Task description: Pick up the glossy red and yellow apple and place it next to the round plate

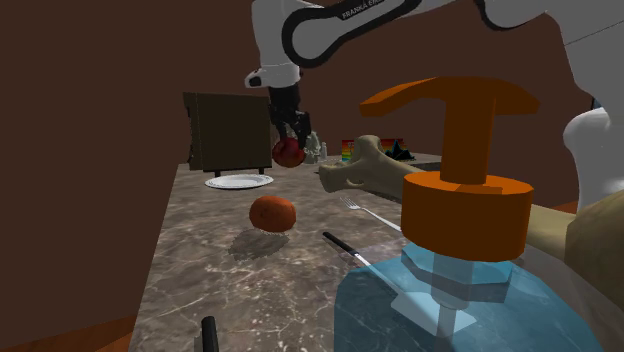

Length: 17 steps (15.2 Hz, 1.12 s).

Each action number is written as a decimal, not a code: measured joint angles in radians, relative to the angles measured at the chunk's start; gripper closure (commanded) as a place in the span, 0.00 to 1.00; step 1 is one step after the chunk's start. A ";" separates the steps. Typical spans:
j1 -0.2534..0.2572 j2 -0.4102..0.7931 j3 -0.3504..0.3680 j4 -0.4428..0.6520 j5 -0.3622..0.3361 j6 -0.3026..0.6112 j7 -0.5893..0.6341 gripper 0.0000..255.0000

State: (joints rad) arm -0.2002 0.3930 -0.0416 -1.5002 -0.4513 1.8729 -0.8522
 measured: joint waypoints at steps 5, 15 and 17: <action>-0.074 0.068 -0.028 0.077 0.014 0.036 -0.097 1.00; -0.229 0.302 -0.061 0.401 0.070 0.029 -0.301 1.00; -0.264 0.370 -0.064 0.506 0.085 0.009 -0.347 1.00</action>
State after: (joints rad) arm -0.4644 0.7633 -0.1057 -0.9943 -0.3664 1.8818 -1.1990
